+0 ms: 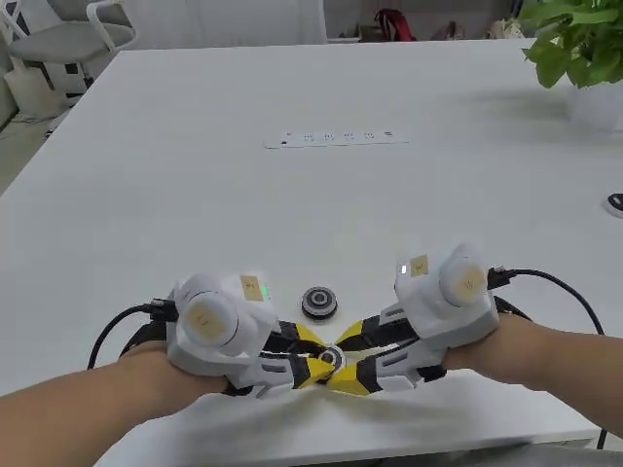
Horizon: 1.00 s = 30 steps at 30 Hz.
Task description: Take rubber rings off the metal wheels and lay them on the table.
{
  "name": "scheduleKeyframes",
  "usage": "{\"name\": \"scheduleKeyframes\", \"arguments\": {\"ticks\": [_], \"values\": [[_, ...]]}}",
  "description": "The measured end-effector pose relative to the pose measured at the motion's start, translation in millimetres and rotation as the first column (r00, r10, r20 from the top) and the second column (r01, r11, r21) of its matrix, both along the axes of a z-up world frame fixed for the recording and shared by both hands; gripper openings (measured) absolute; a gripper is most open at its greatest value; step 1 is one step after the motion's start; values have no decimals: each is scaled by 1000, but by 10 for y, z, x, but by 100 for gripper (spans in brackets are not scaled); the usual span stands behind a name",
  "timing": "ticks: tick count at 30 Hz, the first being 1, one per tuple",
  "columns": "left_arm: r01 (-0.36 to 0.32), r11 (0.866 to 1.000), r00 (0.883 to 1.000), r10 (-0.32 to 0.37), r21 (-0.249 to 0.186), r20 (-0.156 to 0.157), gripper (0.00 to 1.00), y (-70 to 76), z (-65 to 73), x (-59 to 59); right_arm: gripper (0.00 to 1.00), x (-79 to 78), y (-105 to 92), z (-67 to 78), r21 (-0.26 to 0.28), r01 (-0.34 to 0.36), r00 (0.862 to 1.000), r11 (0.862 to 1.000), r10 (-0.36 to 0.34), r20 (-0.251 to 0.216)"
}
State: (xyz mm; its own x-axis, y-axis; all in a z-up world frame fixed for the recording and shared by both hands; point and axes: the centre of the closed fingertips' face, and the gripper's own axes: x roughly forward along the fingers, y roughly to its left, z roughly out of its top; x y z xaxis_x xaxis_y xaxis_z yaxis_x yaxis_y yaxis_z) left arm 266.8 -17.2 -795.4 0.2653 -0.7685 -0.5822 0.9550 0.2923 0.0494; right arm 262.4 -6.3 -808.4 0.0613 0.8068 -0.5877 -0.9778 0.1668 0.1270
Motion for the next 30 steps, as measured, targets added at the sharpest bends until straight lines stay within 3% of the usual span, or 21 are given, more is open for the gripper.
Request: {"name": "scheduleKeyframes", "arguments": {"ticks": [15,30], "values": [[0,1000,1000,0,-7,0,13,1,9,-8,22,-19,-53,-15,-8,-4,1000,1000,4,-6],[-4,1000,1000,4,-15,-3,13,3,8,-4,18,-26,-107,-7,6,20,998,1000,-19,-55]]}}
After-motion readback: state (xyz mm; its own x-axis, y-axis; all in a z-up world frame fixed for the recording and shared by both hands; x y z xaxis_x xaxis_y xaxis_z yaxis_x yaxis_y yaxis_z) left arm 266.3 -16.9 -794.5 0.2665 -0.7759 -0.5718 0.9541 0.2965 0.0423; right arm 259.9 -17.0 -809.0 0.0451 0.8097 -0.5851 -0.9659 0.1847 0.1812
